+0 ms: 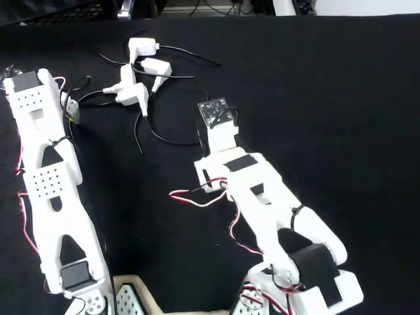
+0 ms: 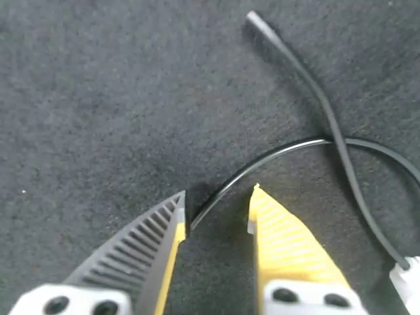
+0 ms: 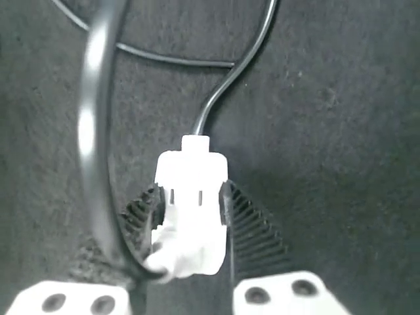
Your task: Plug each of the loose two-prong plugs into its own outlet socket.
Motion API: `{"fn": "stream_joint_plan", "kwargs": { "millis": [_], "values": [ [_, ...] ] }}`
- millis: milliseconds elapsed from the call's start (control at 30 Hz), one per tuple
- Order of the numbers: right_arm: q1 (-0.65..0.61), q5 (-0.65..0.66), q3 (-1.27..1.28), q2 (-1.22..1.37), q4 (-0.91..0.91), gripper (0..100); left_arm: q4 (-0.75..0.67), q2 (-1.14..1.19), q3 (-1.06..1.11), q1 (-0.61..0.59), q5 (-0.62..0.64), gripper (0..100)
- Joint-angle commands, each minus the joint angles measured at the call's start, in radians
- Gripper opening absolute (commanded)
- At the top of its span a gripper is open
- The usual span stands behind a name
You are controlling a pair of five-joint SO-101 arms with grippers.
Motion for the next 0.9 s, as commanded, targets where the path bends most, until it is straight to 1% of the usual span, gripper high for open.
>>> {"fn": "stream_joint_plan", "kwargs": {
  "millis": [0, 33, 100, 267, 333, 400, 633, 867],
  "values": [
    [0.008, 0.000, 0.002, 0.002, 0.008, 1.5, 0.008, -0.017, -0.048, -0.008, 0.008, 16],
    [0.008, 0.009, -0.001, 0.002, 0.035, 1.7, 0.008, -0.017, -0.047, -0.008, 0.008, 16],
    [0.006, 0.058, -0.008, 0.002, 0.084, 5.6, 0.008, -0.017, -0.047, -0.008, 0.008, 16],
    [0.003, 0.077, -0.010, 0.002, 0.129, 25.7, 0.008, -0.017, -0.047, -0.008, 0.008, 16],
    [0.003, 0.077, -0.008, 0.002, 0.132, 30.3, 0.008, -0.017, -0.047, -0.008, 0.008, 16],
    [0.000, 0.077, -0.008, 0.002, 0.152, 30.7, 0.008, -0.017, -0.047, -0.008, 0.008, 16],
    [-0.091, 0.080, -0.041, -0.005, 0.238, 31.1, 0.008, -0.017, -0.048, -0.004, 0.008, 16],
    [-0.114, 0.083, -0.145, -0.007, 0.368, 31.2, 0.008, -0.017, -0.048, -0.007, 0.008, 16]
  ]
}}
